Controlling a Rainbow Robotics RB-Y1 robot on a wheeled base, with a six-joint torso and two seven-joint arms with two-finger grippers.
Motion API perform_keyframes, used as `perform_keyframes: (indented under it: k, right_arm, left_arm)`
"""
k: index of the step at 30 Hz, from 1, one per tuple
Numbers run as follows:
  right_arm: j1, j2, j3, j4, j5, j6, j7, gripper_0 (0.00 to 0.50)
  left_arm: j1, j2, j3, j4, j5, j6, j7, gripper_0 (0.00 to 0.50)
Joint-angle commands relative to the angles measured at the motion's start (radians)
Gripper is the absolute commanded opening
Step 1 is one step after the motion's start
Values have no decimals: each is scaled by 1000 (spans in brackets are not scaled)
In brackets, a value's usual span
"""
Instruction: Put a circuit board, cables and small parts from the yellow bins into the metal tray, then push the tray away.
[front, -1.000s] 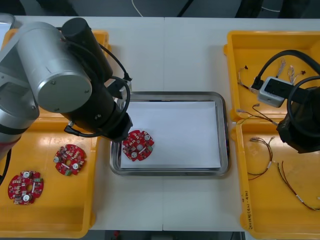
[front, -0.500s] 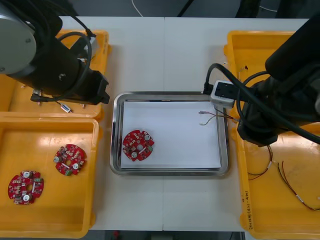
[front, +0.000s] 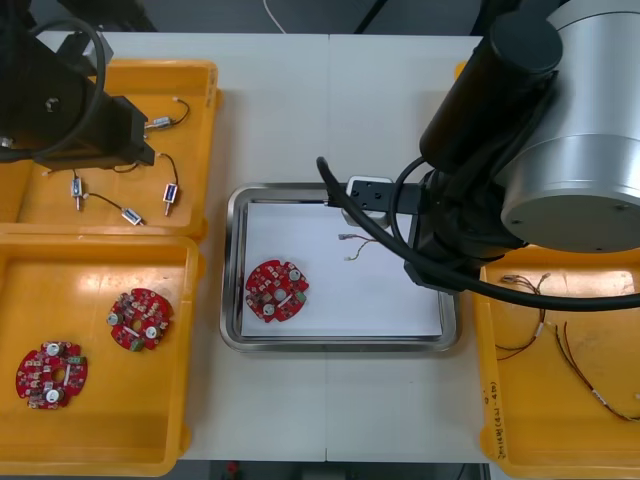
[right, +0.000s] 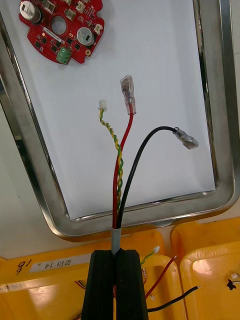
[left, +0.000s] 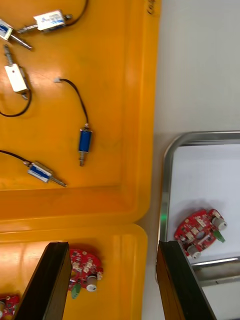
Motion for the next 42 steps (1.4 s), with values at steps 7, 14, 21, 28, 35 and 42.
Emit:
perform_keyframes:
  k: [7,14,21,28,35,42]
  right_arm:
    - [-51,104,110,78,98,3,43,0]
    - [-49,106,201,116,162,3,41,0]
    - [-8,126,222,156,202,3,45,0]
    - [35,161,222,188,259,-4,38,0]
    - [80,176,221,188,323,-19,48,0]
    - [149,207,221,210,382,-50,49,0]
  left_arm:
    - [-38,88,69,88,-69,7,-47,500]
    - [-38,117,95,162,-115,7,-73,500]
    - [-38,124,97,251,-201,7,-172,500]
    - [-39,123,121,326,-206,7,-207,500]
    - [-39,123,123,383,-213,-59,-228,500]
    - [-39,120,123,487,-221,-180,-260,500]
